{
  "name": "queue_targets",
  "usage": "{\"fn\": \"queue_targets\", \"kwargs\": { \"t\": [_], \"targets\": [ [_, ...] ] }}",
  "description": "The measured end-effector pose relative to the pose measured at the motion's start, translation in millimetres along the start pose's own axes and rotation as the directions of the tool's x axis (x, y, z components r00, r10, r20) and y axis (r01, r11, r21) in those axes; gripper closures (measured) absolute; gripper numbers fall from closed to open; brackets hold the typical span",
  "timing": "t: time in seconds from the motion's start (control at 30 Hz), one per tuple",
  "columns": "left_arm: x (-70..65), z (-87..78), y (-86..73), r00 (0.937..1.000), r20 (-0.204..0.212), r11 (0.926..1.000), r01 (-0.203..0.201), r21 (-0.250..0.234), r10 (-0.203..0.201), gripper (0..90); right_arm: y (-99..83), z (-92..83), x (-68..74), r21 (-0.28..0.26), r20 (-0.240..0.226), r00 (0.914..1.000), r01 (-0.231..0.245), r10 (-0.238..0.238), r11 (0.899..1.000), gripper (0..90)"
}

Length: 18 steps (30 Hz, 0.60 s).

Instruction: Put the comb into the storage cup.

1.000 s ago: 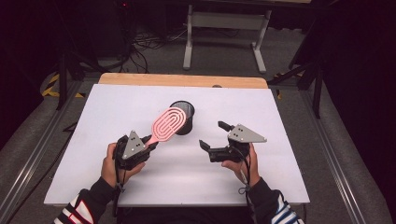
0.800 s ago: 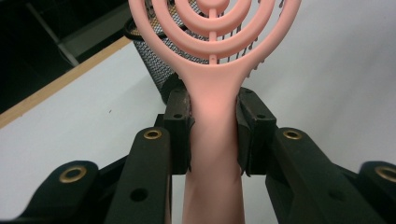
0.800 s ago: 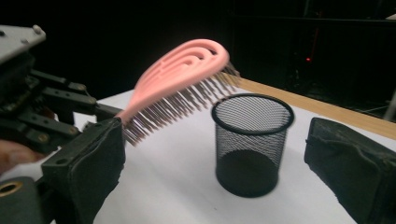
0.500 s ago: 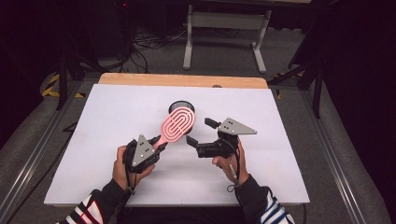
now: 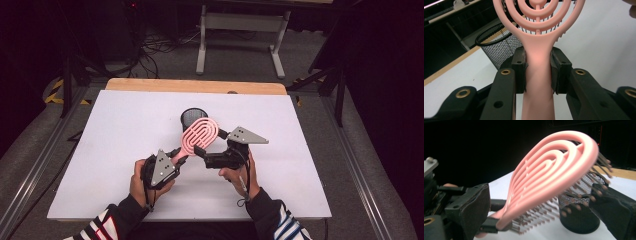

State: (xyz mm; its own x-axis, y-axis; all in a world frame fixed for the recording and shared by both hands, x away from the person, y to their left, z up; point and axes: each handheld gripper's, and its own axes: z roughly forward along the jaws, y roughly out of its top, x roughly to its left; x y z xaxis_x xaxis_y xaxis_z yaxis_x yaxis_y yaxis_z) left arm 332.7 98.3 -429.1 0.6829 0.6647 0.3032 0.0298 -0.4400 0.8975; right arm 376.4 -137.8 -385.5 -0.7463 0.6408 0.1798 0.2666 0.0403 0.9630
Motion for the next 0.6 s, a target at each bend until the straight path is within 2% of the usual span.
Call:
{"fn": "queue_targets", "kwargs": {
  "t": [0.13,0.27,0.37,0.5,0.6],
  "targets": [
    [-7.8,3.0,3.0,0.9997,0.017,0.9998,-0.018,-0.007,0.018,69.8,-0.7,2.9,-1.7,0.007,-0.023,0.9992,-0.033,0.033,0.999,7.2],
    [-13.7,8.8,4.1,0.999,0.034,0.9996,-0.028,0.0,0.028,69.8,-1.6,4.0,-0.7,0.0,-0.044,0.9979,-0.049,0.049,0.999,15.5],
    [-14.8,11.9,3.9,0.999,0.038,0.9997,-0.024,0.0,0.024,69.8,-2.7,1.2,-3.9,-0.03,-0.044,0.9953,-0.088,0.086,0.996,27.6],
    [-16.8,15.5,4.3,0.9987,0.037,0.9993,-0.036,0.007,0.035,69.8,-3.8,-3.5,-7.7,-0.07,-0.05,0.9885,-0.146,0.143,0.987,47.6],
    [-18.3,19.6,4.0,0.9987,0.028,0.999,-0.042,0.018,0.041,69.7,-3.7,-5.6,-5.9,-0.087,-0.071,0.9866,-0.153,0.147,0.984,53.7]
  ]
}}
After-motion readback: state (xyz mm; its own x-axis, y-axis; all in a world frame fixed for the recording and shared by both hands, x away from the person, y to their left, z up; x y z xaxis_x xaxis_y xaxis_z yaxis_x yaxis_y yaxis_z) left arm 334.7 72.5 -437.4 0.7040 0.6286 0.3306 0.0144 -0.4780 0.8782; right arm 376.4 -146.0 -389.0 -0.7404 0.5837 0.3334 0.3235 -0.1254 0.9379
